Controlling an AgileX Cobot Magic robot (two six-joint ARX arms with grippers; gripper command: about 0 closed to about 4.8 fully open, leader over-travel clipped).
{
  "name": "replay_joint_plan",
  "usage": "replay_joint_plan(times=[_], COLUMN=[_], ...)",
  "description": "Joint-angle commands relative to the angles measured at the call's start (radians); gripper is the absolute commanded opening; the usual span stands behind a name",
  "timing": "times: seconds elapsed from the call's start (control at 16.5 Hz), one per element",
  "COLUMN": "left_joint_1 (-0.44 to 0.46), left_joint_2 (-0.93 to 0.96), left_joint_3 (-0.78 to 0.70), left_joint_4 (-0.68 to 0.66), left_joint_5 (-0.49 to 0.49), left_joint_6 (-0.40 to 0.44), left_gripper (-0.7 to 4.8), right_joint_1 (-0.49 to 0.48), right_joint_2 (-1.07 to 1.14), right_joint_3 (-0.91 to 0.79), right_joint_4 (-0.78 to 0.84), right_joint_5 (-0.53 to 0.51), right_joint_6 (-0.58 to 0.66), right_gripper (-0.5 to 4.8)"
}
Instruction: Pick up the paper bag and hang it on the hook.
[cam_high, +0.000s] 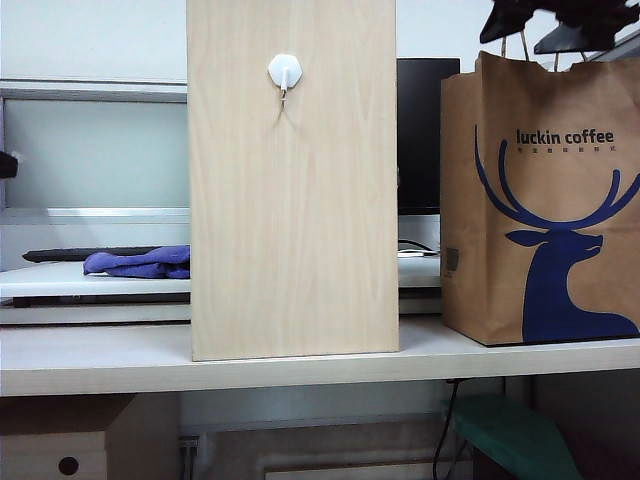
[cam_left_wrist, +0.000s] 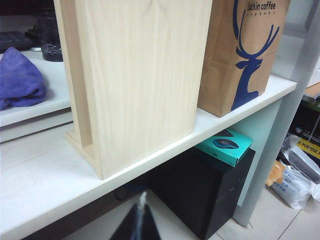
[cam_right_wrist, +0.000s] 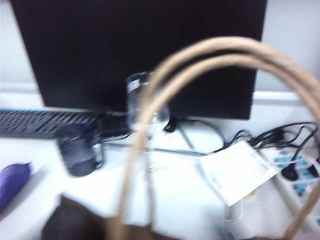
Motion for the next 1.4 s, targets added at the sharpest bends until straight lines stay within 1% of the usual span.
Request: replay_joint_plan(times=[0.06,0.18,0.24,0.3,0.36,0.49,0.55,0.61,0.67,0.73,0.79,0.85,0.91,0.97,1.03,1.09,1.22,1.34,1.4], left_joint_1=[0.001,0.001,0.001,0.002,0.002,0.026,0.077,0.118,0.196,0.24,0.28,0.3,0.301,0.3,0.3,0.3,0.3,0.3,0.3], left_joint_2=[0.0,0.0,0.0,0.0,0.0,0.0,0.0,0.0,0.0,0.0,0.0,0.0,0.0,0.0,0.0,0.0,0.0,0.0,0.0], left_joint_3=[0.001,0.001,0.001,0.001,0.001,0.001,0.001,0.001,0.001,0.001,0.001,0.001,0.001,0.001,0.001,0.001,0.001,0.001,0.001], left_joint_4=[0.012,0.012,0.012,0.012,0.012,0.012,0.012,0.012,0.012,0.012,0.012,0.012,0.012,0.012,0.012,0.012,0.012,0.012,0.012], left_joint_5=[0.003,0.003,0.003,0.003,0.003,0.006,0.006,0.006,0.006,0.003,0.003,0.003,0.003,0.005,0.005,0.005,0.004,0.005,0.005], left_joint_6=[0.004,0.004,0.004,0.004,0.004,0.004,0.004,0.004,0.004,0.004,0.004,0.004,0.004,0.004,0.004,0.004,0.004,0.004,0.004], left_gripper=[-0.05,-0.06,-0.06,-0.06,-0.05,-0.06,-0.05,-0.05,-0.05,-0.05,-0.06,-0.06,-0.05,-0.06,-0.05,-0.06,-0.06,-0.06,-0.05], right_joint_1=[-0.002,-0.002,-0.002,-0.002,-0.002,-0.002,0.0,0.005,0.044,0.085,0.152,0.242,0.334,0.441,0.574,0.674,0.789,0.865,0.883], right_joint_2=[-0.006,-0.064,-0.114,-0.204,-0.26,-0.406,-0.494,-0.528,-0.563,-0.571,-0.568,-0.562,-0.554,-0.541,-0.512,-0.473,-0.4,-0.314,-0.281], right_joint_3=[0.01,0.011,0.011,0.01,0.011,0.01,0.009,0.009,0.009,0.007,0.005,-0.004,-0.011,-0.018,-0.021,-0.021,-0.021,-0.021,-0.021], right_joint_4=[0.042,-0.029,-0.092,-0.2,-0.264,-0.456,-0.581,-0.633,-0.694,-0.721,-0.754,-0.755,-0.744,-0.725,-0.703,-0.681,-0.635,-0.568,-0.545], right_joint_5=[-0.014,-0.014,-0.014,-0.013,-0.018,-0.059,-0.104,-0.154,-0.189,-0.188,-0.188,-0.161,-0.067,0.058,0.2,0.314,0.444,0.533,0.55], right_joint_6=[0.007,0.006,0.004,-0.005,-0.005,-0.005,0.01,0.011,0.013,0.013,0.028,0.056,0.057,0.06,0.061,0.061,0.068,0.092,0.099], right_gripper=[-0.02,-0.02,-0.02,-0.02,-0.02,-0.02,-0.02,-0.02,-0.02,-0.02,-0.02,-0.03,-0.03,-0.03,-0.03,-0.03,-0.03,-0.03,-0.03])
